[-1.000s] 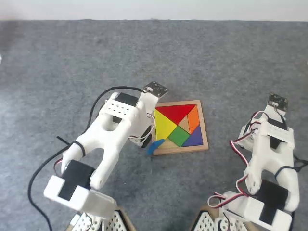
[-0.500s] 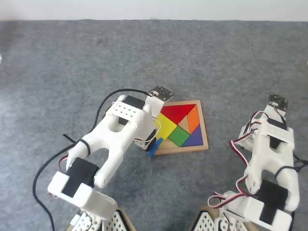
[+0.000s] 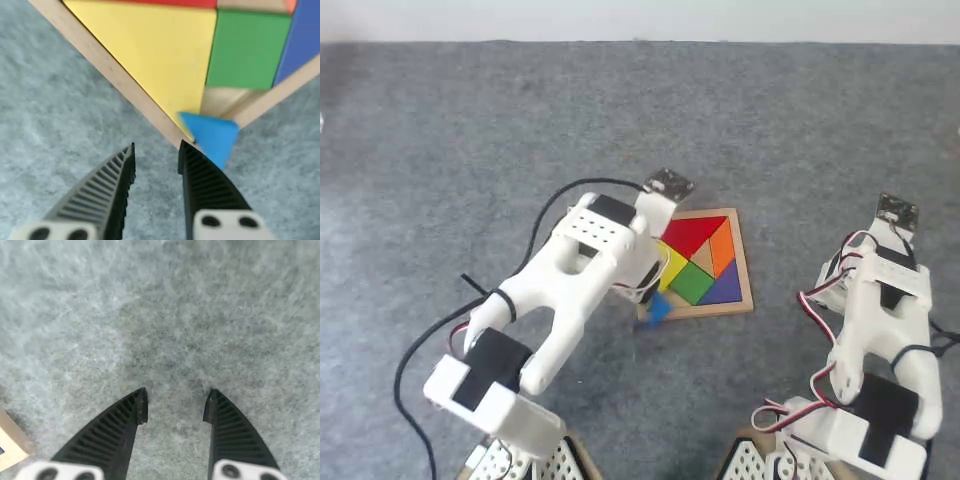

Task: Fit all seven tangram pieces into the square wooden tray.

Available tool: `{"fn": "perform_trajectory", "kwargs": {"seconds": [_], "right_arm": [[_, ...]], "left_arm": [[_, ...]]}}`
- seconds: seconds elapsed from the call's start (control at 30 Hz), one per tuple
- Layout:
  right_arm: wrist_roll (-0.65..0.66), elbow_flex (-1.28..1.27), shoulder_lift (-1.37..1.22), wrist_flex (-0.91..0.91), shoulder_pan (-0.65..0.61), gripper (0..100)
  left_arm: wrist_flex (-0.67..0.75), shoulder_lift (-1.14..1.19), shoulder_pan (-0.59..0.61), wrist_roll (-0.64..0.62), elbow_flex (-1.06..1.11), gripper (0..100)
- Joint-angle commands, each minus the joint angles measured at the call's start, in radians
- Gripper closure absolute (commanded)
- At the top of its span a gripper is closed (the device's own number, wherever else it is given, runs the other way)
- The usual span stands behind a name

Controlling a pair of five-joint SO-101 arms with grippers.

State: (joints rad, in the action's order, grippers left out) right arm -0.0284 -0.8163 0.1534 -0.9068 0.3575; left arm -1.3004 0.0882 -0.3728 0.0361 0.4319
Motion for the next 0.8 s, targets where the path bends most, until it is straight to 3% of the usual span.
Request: {"fn": "perform_trajectory", "kwargs": {"seconds": [0.0,0.77], "right_arm": [[0.014,0.006,0.01,0.012,-0.012,80.6],[0.012,0.006,0.012,0.013,-0.012,80.6]], "left_arm": [[-0.025,-0.006,-0.009,-0.021,-0.073,86],[0.023,-0.018,-0.106,-0.025,0.096,86]]}}
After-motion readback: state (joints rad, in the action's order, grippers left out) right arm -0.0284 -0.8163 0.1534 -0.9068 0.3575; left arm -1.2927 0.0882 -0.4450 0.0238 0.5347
